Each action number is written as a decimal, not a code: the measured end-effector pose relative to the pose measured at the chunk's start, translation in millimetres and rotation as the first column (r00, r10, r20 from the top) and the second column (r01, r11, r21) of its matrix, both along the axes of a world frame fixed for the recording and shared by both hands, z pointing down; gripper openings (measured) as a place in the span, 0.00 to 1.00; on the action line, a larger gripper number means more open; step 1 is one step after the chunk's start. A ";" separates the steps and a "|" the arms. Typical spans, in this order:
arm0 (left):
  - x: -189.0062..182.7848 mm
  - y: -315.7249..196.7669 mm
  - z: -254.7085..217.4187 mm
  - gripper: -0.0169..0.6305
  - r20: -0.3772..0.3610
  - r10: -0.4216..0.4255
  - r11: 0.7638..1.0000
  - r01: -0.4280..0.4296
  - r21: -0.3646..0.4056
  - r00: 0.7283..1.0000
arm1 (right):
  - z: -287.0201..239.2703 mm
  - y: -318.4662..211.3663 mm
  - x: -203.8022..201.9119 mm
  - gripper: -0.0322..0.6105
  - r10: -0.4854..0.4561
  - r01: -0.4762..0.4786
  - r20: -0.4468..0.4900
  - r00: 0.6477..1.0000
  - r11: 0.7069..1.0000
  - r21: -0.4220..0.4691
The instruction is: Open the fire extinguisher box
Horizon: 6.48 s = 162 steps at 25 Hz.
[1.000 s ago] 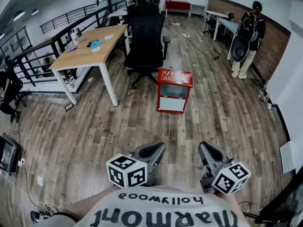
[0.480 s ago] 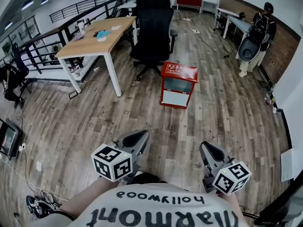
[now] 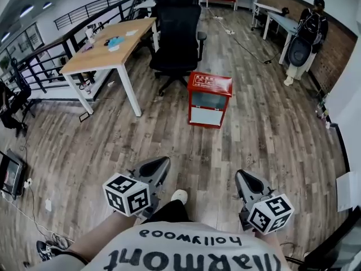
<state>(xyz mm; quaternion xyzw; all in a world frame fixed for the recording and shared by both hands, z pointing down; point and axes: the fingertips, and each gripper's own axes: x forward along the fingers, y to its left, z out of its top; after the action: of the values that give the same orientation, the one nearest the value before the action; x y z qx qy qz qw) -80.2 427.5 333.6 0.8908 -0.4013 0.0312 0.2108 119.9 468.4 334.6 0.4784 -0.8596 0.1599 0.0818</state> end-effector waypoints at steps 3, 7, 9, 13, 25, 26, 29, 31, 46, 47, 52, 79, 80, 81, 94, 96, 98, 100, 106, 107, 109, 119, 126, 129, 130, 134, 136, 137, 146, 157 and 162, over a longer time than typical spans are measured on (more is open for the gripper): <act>0.7 -21.3 4.6 0.04 0.000 0.005 1.000 -0.005 -0.003 1.000 | 6.8 -13.2 1.8 0.07 0.010 -0.010 -0.003 1.000 1.000 -0.015; -1.3 -51.5 10.4 0.04 -0.002 0.025 1.000 -0.025 -0.019 1.000 | 5.8 -39.2 0.4 0.07 0.035 -0.035 0.020 0.999 0.999 -0.014; -5.5 -69.6 11.2 0.04 -0.003 0.027 0.999 -0.027 -0.025 1.000 | 6.5 -56.4 -4.8 0.07 0.038 -0.037 0.028 0.999 0.999 -0.027; -17.8 -105.6 15.4 0.04 -0.004 0.030 0.998 -0.030 -0.047 1.000 | 9.2 -89.9 -21.4 0.07 0.030 -0.030 0.009 1.000 0.999 -0.039; -36.4 -205.1 13.3 0.04 -0.005 0.088 0.996 -0.088 -0.031 0.996 | 8.6 -189.6 -51.6 0.07 0.060 -0.064 -0.090 0.994 0.997 -0.049; -38.4 -210.6 13.7 0.04 -0.006 0.089 0.995 -0.090 -0.033 0.996 | 8.7 -196.1 -53.1 0.07 0.063 -0.067 -0.088 0.994 0.996 -0.050; -44.7 -226.6 16.0 0.04 -0.004 0.101 0.994 -0.101 -0.033 0.995 | 8.3 -217.7 -59.9 0.07 0.075 -0.079 -0.076 0.994 0.996 -0.051; -49.3 -236.8 18.8 0.04 -0.002 0.106 0.994 -0.106 -0.034 0.994 | 9.1 -230.9 -67.3 0.07 0.072 -0.076 -0.078 0.994 0.996 -0.047; -50.4 -276.2 23.3 0.04 0.003 0.117 0.993 -0.116 -0.030 0.993 | 20.1 -270.0 -73.9 0.07 0.067 -0.073 -0.077 0.995 0.995 -0.067; -47.8 -277.1 24.2 0.04 0.007 0.120 0.992 -0.120 -0.033 0.993 | 20.6 -271.2 -71.8 0.07 0.071 -0.075 -0.066 0.995 0.995 -0.071; -27.4 -288.1 24.4 0.04 0.019 0.130 0.991 -0.129 -0.038 0.991 | 18.3 -280.5 -49.7 0.07 0.096 -0.096 -0.010 0.995 0.993 -0.075; 124.3 -390.0 49.2 0.04 0.019 -0.026 0.996 0.028 -0.090 0.999 | 56.3 -401.8 102.9 0.07 -0.140 0.109 -0.185 0.973 0.979 -0.170; 125.0 -391.8 51.2 0.04 0.019 -0.038 0.995 0.040 -0.095 0.999 | 58.3 -404.0 104.6 0.07 -0.148 0.117 -0.184 0.972 0.978 -0.173; 125.6 -393.7 52.7 0.04 0.019 -0.050 0.994 0.051 -0.099 0.999 | 60.0 -406.0 106.5 0.07 -0.155 0.123 -0.182 0.971 0.977 -0.176; 124.1 -417.3 57.3 0.04 0.062 -0.064 0.990 0.071 -0.120 0.996 | 74.8 -429.6 107.1 0.07 -0.166 0.131 -0.155 0.974 0.968 -0.214; 121.0 -426.7 59.2 0.04 0.065 -0.051 0.991 0.059 -0.124 0.997 | 74.7 -439.4 104.2 0.07 -0.154 0.118 -0.161 0.975 0.970 -0.212; 117.7 -439.1 59.6 0.04 0.066 -0.034 0.991 0.042 -0.126 0.997 | 72.1 -451.2 103.0 0.07 -0.131 0.094 -0.171 0.977 0.974 -0.207; 112.5 -454.6 57.2 0.04 0.065 -0.020 0.992 0.028 -0.121 0.998 | 68.3 -462.9 101.3 0.07 -0.111 0.074 -0.178 0.978 0.977 -0.202; 96.1 -510.9 44.3 0.04 0.064 0.026 0.995 -0.020 -0.094 0.998 | 60.1 -509.3 90.2 0.07 -0.058 0.021 -0.185 0.981 0.981 -0.191; 92.8 -520.3 42.0 0.04 0.066 0.035 0.996 -0.029 -0.087 0.997 | 58.9 -516.9 85.6 0.07 -0.052 0.017 -0.186 0.981 0.982 -0.188; 84.9 -539.7 38.4 0.04 0.067 0.047 0.996 -0.042 -0.074 0.997 | 57.6 -531.1 74.6 0.07 -0.051 0.015 -0.193 0.980 0.983 -0.184; 55.0 -605.7 45.1 0.04 0.063 0.126 0.989 -0.121 -0.090 0.990 | 68.5 -585.1 37.7 0.07 -0.009 -0.045 -0.237 0.971 0.975 -0.219; 38.5 -635.1 55.3 0.04 0.061 0.152 0.985 -0.146 -0.090 0.987 | 81.0 -600.8 29.1 0.07 0.039 -0.106 -0.274 0.961 0.966 -0.236; 34.9 -644.3 66.8 0.04 0.048 0.138 0.984 -0.132 -0.116 0.989 | 90.1 -601.5 30.5 0.07 0.037 -0.116 -0.296 0.955 0.960 -0.256; 36.0 -645.3 70.3 0.04 0.042 0.138 0.983 -0.132 -0.127 0.990 | 93.0 -601.6 31.4 0.07 0.034 -0.118 -0.297 0.954 0.956 -0.269; 45.1 -643.0 86.8 0.04 0.045 0.148 0.975 -0.139 -0.172 0.988 | 103.5 -608.2 35.4 0.07 0.015 -0.110 -0.290 0.957 0.943 -0.315; 50.2 -646.0 96.9 0.04 0.071 0.152 0.973 -0.137 -0.188 0.986 | 107.5 -618.7 37.1 0.07 0.004 -0.094 -0.279 0.960 0.945 -0.312; 53.0 -648.9 101.0 0.04 0.083 0.150 0.972 -0.131 -0.194 0.985 | 108.7 -625.4 38.4 0.07 -0.003 -0.084 -0.276 0.961 0.949 -0.303; 90.4 -680.4 109.0 0.04 0.147 0.144 0.977 -0.117 -0.176 0.978 | 124.5 -678.8 53.9 0.07 -0.136 0.041 -0.308 0.942 0.954 -0.296; 126.6 -705.5 119.9 0.04 0.197 0.093 0.975 -0.049 -0.218 0.976 | 159.6 -715.2 84.3 0.07 -0.217 0.126 -0.228 0.949 0.925 -0.359; 128.4 -708.3 129.1 0.04 0.242 0.061 0.975 -0.006 -0.222 0.968 | 181.3 -724.8 78.2 0.07 -0.289 0.214 -0.163 0.943 0.906 -0.365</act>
<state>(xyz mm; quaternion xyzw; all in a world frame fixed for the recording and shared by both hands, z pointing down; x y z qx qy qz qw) 48.2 -280.9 462.7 0.8579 -0.4034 0.1897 0.2554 198.1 -256.4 515.9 0.3557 -0.8594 0.2429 0.2754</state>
